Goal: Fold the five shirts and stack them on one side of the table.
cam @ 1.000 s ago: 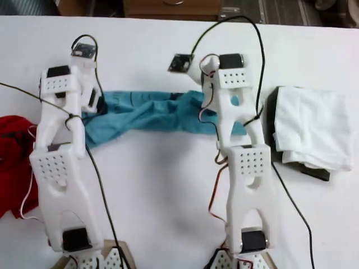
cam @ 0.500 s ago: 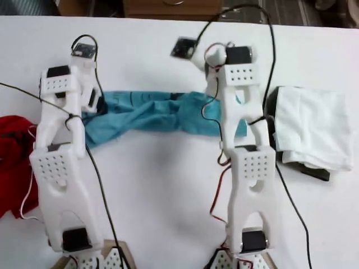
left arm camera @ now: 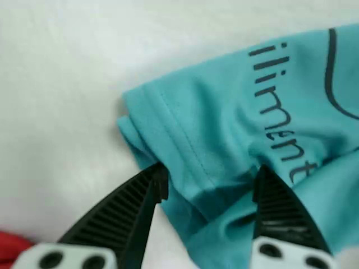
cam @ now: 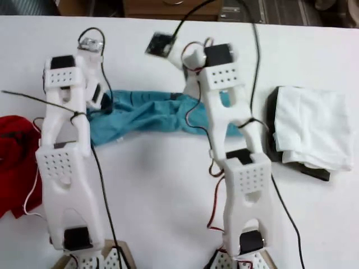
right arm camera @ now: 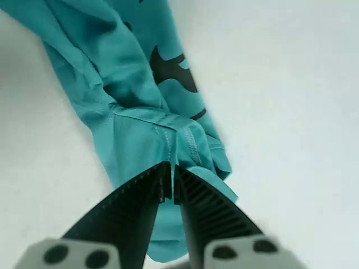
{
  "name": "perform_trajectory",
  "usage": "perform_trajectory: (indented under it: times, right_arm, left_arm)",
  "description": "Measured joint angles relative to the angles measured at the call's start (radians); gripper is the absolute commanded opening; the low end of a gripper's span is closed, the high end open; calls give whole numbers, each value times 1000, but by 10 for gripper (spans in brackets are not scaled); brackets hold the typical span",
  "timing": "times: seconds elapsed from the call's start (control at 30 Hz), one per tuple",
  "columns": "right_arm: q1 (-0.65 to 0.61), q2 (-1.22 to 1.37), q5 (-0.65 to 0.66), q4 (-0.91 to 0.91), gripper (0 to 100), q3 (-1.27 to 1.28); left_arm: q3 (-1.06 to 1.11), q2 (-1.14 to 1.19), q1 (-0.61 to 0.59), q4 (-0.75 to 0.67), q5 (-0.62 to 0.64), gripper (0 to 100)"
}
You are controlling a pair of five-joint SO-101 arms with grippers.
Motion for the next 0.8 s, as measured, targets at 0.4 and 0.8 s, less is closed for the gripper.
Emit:
perform_trajectory:
  times: [0.4, 0.8]
  right_arm:
    - [193, -760, -34, 2, 23, 388]
    - [486, -1227, -46, -104, 23, 1039]
  left_arm:
    - [-64, 3, -5, 155, -37, 268]
    - [-87, 75, -43, 87, -37, 266]
